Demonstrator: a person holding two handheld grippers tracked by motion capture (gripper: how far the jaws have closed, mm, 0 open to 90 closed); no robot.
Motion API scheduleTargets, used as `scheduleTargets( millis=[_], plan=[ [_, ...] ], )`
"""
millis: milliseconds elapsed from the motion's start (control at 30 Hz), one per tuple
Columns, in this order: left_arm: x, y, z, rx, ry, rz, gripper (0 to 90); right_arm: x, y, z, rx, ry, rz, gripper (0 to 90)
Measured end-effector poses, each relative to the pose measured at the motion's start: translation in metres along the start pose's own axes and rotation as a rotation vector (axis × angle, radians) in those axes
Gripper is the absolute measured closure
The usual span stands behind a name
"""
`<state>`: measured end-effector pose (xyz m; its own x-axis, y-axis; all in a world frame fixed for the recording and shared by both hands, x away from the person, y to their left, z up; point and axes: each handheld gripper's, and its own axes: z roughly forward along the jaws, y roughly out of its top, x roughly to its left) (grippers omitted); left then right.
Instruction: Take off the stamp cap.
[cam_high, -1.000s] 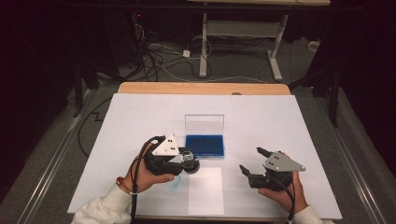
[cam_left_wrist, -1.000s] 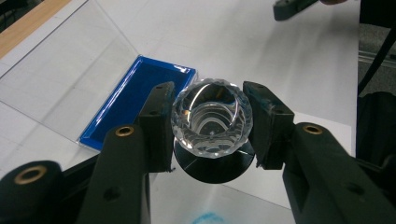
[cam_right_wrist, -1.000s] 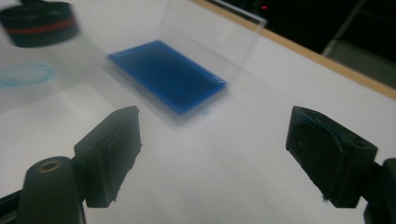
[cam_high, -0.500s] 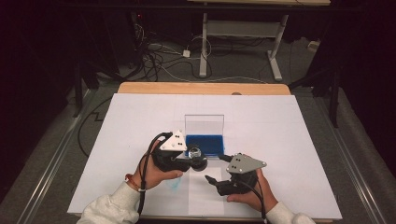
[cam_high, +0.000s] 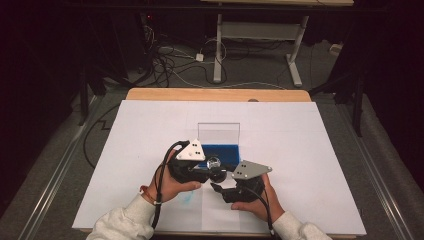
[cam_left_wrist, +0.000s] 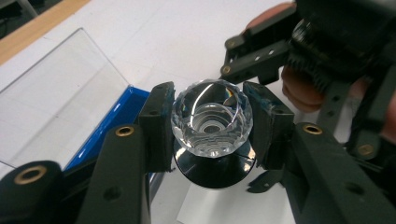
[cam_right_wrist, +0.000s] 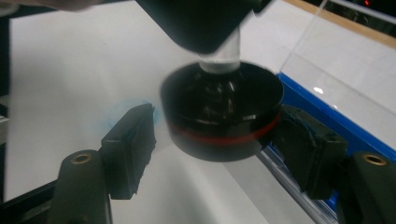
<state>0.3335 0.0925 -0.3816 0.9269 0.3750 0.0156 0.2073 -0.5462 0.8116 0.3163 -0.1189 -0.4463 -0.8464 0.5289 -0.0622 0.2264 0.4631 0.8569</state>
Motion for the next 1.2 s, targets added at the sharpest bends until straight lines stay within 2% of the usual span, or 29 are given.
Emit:
scheduleTargets(
  millis=[167, 500, 767, 833, 1033, 1133, 1200],
  plan=[
    [-0.0026, 0.002, -0.0011, -0.01, -0.005, 0.008, 54.8, -0.0014, -0.0005, 0.0039, 0.003, 0.003, 0.019, 31.1],
    [-0.0028, 0.003, -0.002, -0.015, -0.015, 0.012, 54.8, -0.0017, 0.0008, 0.0051, -0.02, 0.01, 0.007, 37.8],
    [-0.0031, 0.0026, -0.0026, -0.019, -0.021, 0.012, 54.8, 0.0007, 0.002, 0.0034, -0.012, -0.007, -0.026, 38.8],
    [-0.0033, 0.0026, -0.0031, -0.012, -0.027, 0.021, 54.8, 0.0008, 0.0026, 0.003, -0.001, 0.009, -0.032, 38.9],
    [-0.0036, 0.002, -0.0042, -0.013, -0.036, 0.022, 54.9, 0.003, 0.005, 0.0014, 0.022, 0.004, -0.055, 39.1],
    [-0.005, 0.0026, -0.0036, 0.01, -0.033, 0.037, 54.9, 0.0039, 0.0055, 0.0011, 0.043, 0.001, -0.074, 39.2],
    [-0.0054, 0.0024, -0.0037, 0.008, -0.037, 0.034, 54.9, 0.0044, 0.0054, 0.0009, 0.049, -0.007, -0.091, 39.2]
  ],
)
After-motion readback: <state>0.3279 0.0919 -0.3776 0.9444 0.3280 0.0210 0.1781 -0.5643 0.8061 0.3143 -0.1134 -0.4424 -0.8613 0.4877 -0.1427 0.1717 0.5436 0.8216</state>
